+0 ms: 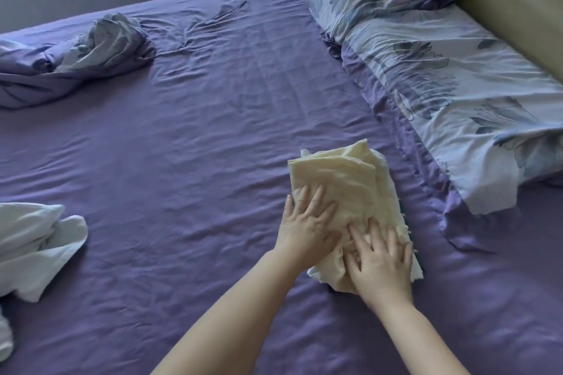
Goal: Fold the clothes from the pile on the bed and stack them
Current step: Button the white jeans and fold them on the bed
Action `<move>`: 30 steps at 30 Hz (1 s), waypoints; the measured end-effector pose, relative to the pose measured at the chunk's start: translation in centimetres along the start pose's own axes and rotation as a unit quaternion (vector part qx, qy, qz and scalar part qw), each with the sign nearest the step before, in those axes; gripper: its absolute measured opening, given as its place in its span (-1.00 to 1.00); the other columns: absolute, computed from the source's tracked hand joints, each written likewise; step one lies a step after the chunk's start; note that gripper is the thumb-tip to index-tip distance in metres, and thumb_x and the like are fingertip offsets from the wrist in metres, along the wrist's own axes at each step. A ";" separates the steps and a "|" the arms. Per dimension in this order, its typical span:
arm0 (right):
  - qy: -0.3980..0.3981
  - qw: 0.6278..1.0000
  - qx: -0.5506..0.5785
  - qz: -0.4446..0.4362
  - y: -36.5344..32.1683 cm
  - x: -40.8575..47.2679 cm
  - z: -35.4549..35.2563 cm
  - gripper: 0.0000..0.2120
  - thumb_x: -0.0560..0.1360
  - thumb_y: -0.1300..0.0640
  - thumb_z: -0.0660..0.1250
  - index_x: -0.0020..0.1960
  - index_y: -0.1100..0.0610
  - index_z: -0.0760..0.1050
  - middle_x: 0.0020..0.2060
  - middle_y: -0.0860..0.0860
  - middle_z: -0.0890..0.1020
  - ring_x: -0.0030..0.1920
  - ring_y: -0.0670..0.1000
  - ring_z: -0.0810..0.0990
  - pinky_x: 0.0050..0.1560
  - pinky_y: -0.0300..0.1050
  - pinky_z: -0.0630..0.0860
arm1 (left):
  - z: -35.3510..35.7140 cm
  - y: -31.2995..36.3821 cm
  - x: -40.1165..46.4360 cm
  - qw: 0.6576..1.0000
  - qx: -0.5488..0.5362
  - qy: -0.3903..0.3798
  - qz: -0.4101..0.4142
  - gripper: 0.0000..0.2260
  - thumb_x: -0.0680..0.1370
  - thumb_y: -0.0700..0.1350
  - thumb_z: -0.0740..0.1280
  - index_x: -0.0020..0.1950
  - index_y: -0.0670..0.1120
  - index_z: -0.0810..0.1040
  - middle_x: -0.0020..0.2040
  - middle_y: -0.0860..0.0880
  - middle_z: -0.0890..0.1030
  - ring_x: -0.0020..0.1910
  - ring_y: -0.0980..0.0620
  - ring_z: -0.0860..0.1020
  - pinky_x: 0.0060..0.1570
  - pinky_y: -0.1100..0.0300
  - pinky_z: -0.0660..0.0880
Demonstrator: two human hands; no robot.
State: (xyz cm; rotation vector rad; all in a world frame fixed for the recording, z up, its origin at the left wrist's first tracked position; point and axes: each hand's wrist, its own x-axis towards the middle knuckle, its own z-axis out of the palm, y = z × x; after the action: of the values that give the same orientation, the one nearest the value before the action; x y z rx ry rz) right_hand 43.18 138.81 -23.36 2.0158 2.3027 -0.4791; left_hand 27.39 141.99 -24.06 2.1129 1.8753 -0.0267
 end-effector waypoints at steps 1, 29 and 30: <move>0.041 0.999 0.014 -0.004 -0.6 -0.3 -0.7 -0.61 0.51 -0.09 0.24 0.31 -0.05 0.47 0.42 0.16 0.34 0.45 0.27 0.19 0.36 0.37 0.06 | -0.3 -0.4 -0.8 1.000 -0.006 0.007 -0.002 -0.44 0.55 0.21 0.14 0.52 0.13 0.11 0.57 0.00 -0.14 0.54 -0.07 -0.19 0.46 -0.12 -0.17; -0.140 0.943 -0.010 -0.301 -40.5 -19.0 11.1 -0.54 0.52 -0.24 0.11 0.38 -0.16 0.27 0.31 -0.24 0.40 0.33 -0.13 0.35 0.35 -0.17 0.20 | -0.4 -30.8 -45.5 0.908 -0.086 -0.046 -0.409 -0.53 0.57 0.29 -0.02 0.35 0.09 0.38 0.31 0.06 0.48 0.37 0.04 0.31 0.45 -0.01 0.02; -0.141 0.938 -0.015 -0.317 -42.2 -19.1 11.5 -0.54 0.52 -0.23 0.10 0.39 -0.15 0.27 0.32 -0.22 0.39 0.33 -0.12 0.35 0.33 -0.17 0.22 | -0.4 -32.1 -46.6 0.902 -0.088 -0.041 -0.420 -0.53 0.58 0.28 -0.01 0.36 0.09 0.38 0.31 0.07 0.48 0.37 0.04 0.31 0.44 -0.01 0.03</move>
State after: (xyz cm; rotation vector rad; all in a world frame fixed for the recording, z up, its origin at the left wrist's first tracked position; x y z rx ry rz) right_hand 3.03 112.99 -21.35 1.0502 2.6901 -0.6920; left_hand -10.44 100.07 -20.49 1.0366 2.4655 -0.1286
